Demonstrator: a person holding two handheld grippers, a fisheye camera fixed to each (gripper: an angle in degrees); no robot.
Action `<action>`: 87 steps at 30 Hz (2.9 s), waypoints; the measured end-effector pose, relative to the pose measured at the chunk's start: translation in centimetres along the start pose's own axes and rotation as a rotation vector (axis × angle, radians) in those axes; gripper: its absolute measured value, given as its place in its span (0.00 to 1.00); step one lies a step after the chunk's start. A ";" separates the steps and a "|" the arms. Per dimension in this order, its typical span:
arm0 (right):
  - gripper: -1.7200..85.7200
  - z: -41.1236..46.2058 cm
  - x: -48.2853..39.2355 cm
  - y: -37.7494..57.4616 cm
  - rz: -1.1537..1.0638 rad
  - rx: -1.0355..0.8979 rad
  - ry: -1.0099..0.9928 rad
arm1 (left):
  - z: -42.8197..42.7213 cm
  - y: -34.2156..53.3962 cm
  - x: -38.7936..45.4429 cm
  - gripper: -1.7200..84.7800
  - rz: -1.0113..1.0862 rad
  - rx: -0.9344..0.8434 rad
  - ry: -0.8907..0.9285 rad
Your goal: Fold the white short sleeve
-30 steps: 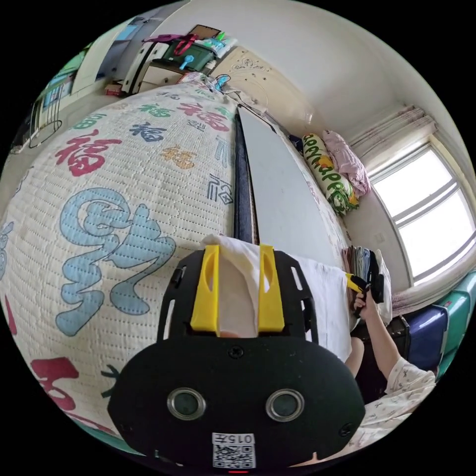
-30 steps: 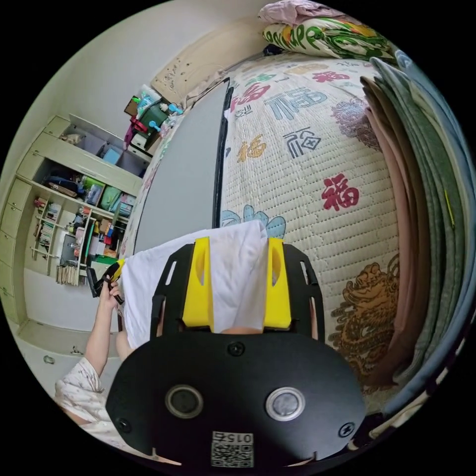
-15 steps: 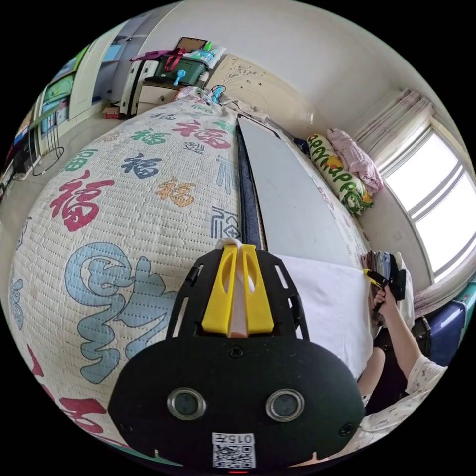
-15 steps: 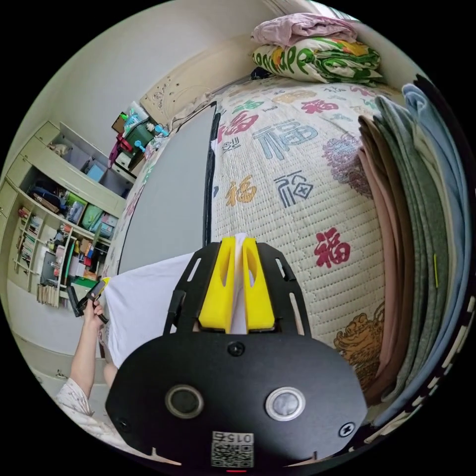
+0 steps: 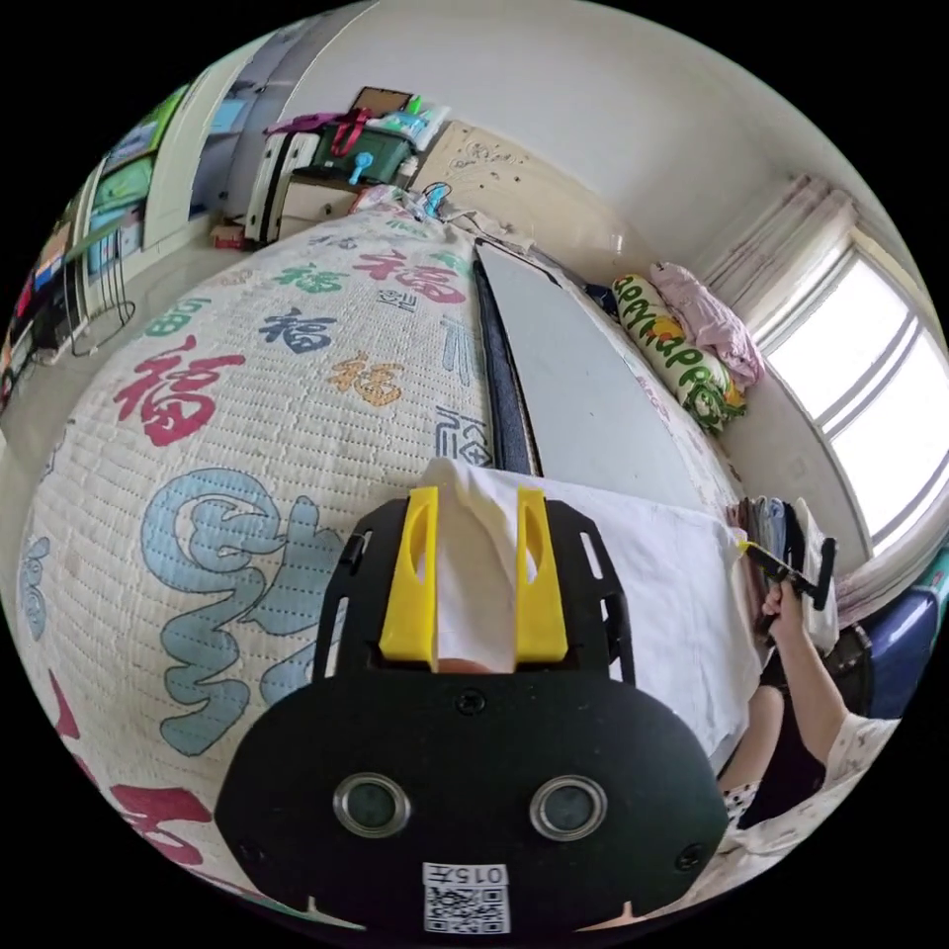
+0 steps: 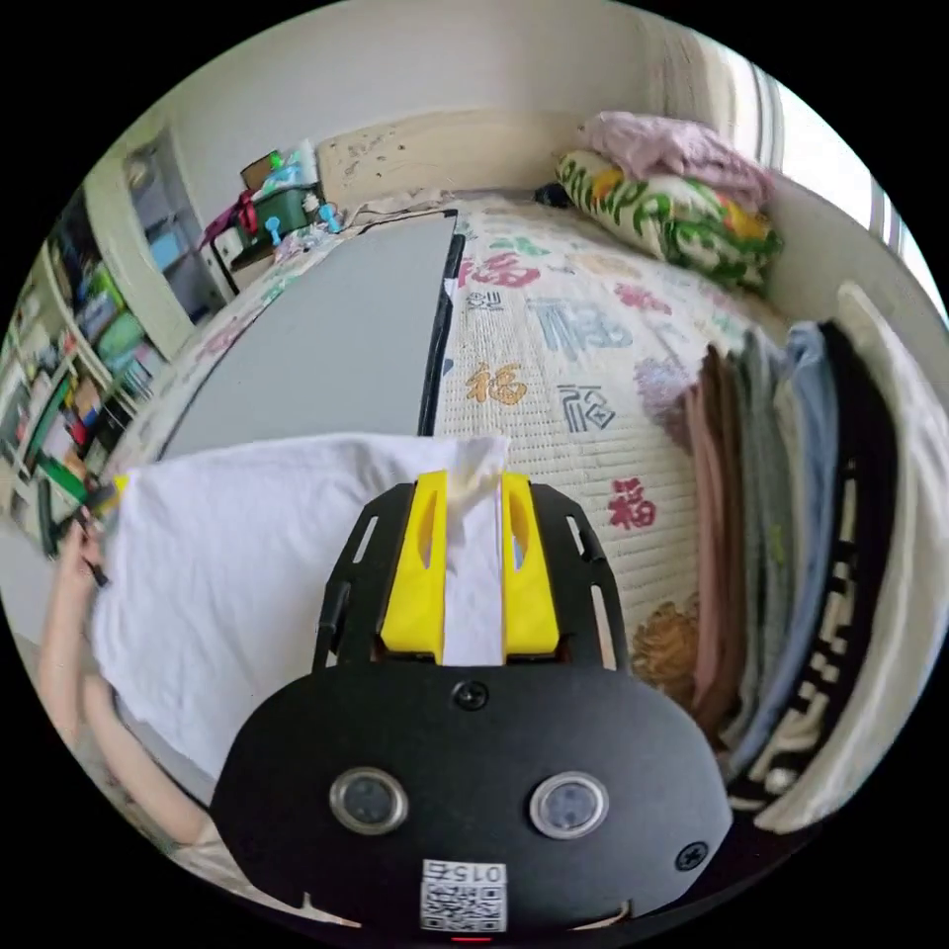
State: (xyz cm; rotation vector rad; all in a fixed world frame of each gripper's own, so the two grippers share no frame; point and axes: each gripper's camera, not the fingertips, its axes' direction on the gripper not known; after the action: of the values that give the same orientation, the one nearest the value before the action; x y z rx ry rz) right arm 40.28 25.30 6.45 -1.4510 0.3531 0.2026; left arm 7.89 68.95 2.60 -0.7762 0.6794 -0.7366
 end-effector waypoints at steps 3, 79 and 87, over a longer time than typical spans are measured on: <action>0.10 -3.3 -7.6 7.4 -0.184 0.161 0.091 | -1.2 0.9 -1.2 0.16 0.023 0.009 0.003; 0.11 -21.3 22.9 20.2 0.343 0.001 -0.759 | -19.0 -88.3 82.6 0.12 0.694 -0.279 0.167; 0.04 -23.5 27.5 18.1 0.395 0.009 -0.873 | -6.0 -97.8 90.7 0.08 0.633 -0.429 0.055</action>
State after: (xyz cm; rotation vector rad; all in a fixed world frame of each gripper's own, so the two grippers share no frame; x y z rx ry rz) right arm 56.99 2.01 -22.07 -1.1414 -0.0862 1.1056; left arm 22.54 -53.37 54.18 -0.8633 1.0849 -0.0296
